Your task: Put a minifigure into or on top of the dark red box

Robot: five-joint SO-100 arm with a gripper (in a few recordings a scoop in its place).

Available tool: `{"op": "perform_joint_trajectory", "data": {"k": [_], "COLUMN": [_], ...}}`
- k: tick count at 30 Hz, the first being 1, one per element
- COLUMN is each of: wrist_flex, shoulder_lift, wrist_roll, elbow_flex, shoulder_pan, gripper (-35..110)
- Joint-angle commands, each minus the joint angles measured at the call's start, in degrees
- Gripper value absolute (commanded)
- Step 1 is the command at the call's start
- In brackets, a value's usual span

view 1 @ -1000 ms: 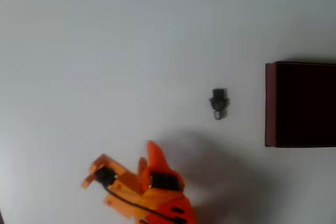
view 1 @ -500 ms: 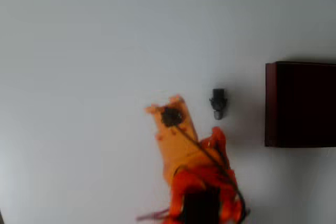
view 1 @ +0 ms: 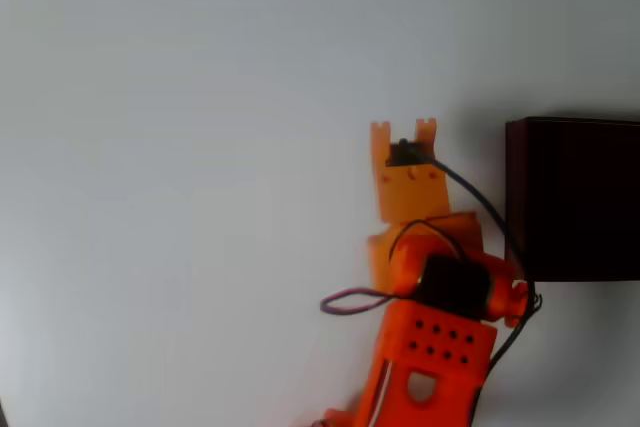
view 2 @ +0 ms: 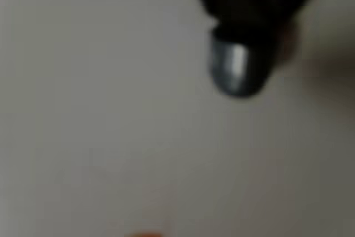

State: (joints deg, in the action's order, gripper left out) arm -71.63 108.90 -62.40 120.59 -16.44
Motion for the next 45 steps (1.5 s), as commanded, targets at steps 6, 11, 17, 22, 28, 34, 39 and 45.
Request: {"op": "perform_joint_trajectory", "data": {"k": [6,11,17,22,28,34,39,45], "wrist_flex": [1.76,3.16,4.31,4.48,5.1,5.98,5.62,4.57], "shoulder_lift": [-8.61,-13.27,-17.23,-19.6,-21.88,-23.38,-24.79,-27.07], "wrist_roll": [-4.66,-5.89,-6.59,-6.42,-6.06,-5.45,-5.01,-4.92], "elbow_flex": [-5.1,-6.5,-8.96,-10.9,-11.78,-11.78,-12.3,-13.62], "shoulder_pan": [-0.62,0.09,0.88,0.88,0.44,0.0,-0.26,-0.35], "gripper": [23,23,22,22,20,17,13,4]}}
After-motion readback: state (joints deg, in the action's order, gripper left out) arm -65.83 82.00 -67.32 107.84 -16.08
